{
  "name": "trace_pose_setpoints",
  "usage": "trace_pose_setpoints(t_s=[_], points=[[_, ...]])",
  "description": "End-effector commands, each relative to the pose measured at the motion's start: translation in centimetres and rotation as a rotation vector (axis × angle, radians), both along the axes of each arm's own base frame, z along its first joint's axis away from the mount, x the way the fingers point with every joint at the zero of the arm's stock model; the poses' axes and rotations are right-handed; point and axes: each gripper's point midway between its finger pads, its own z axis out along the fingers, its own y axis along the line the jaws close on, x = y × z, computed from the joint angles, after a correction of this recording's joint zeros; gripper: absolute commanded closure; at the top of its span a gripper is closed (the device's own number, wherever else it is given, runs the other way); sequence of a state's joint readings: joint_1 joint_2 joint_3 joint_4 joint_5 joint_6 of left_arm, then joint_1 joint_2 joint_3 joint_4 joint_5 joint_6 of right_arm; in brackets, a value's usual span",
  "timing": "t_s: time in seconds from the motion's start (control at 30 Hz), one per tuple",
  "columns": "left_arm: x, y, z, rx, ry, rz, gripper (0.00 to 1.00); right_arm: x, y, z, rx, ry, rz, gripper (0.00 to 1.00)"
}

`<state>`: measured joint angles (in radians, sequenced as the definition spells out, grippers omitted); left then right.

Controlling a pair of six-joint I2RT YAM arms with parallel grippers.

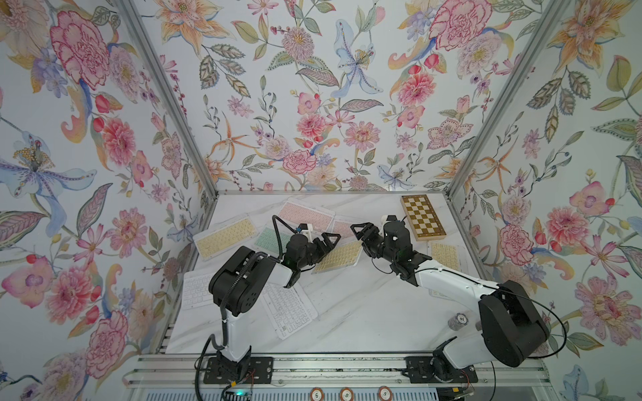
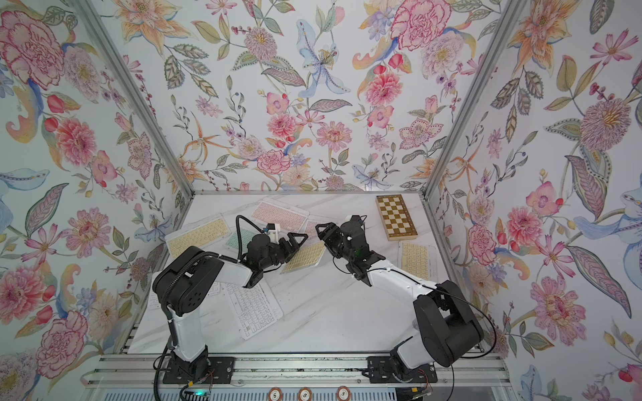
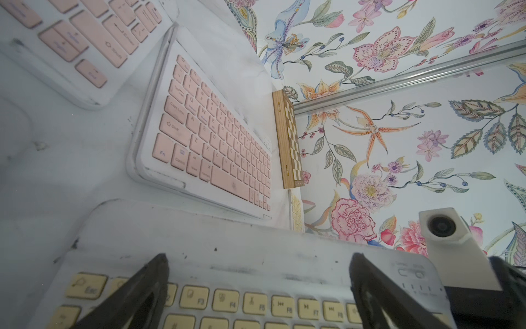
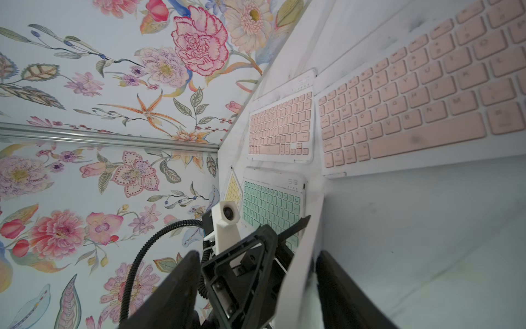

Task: Stack the numeric keypads
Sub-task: Pick up the numeric keypad from the center of the board.

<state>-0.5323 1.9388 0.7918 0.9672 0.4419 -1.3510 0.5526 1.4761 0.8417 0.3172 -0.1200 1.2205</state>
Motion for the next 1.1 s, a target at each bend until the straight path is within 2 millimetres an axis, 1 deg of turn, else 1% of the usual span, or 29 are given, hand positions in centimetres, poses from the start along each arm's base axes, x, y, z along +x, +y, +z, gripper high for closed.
trace_pose_setpoints(t_s=[0.0,0.07,0.2,0.23,0.37,0.6,0.67,0.77,0.9,1.0,1.07], points=[[-0.6,-0.2,0.9,-0.014,-0.025,-0.031,0.01,-0.5,-0.2,0.0,-0.054,0.024,0.032,0.41],[-0.6,-0.2,0.8,-0.013,-0.023,-0.031,0.01,-0.6,-0.6,0.0,-0.08,0.029,0.034,0.42],[-0.5,-0.2,0.7,-0.013,-0.022,-0.032,0.01,-0.8,-0.9,0.6,-0.121,0.021,0.06,0.56],[-0.5,-0.2,0.7,-0.013,-0.022,-0.033,0.01,-0.9,-0.9,0.6,-0.123,0.022,0.068,0.58],[-0.6,-0.2,0.5,-0.014,-0.02,-0.031,0.01,-1.4,-1.1,0.3,-0.152,0.032,0.092,0.59],[-0.6,-0.1,0.3,-0.011,-0.017,-0.027,0.01,-2.1,-1.6,0.3,-0.18,0.033,0.113,0.69],[-0.5,0.0,0.3,-0.011,-0.018,-0.024,0.01,-2.2,-1.9,0.5,-0.19,0.028,0.113,0.7],[-0.5,0.0,0.3,-0.007,-0.017,-0.026,0.01,-2.3,-2.4,0.6,-0.208,0.02,0.117,0.75],[-0.4,-0.1,0.5,0.002,-0.023,-0.029,0.01,-2.3,-2.8,0.6,-0.226,0.01,0.129,0.85],[-0.2,-0.1,1.1,0.015,-0.036,-0.033,0.01,-2.2,-2.8,0.5,-0.23,0.005,0.152,0.95],[-0.1,-0.3,1.8,0.024,-0.05,-0.044,0.01,-2.1,-3.1,0.4,-0.24,-0.005,0.166,0.98]])
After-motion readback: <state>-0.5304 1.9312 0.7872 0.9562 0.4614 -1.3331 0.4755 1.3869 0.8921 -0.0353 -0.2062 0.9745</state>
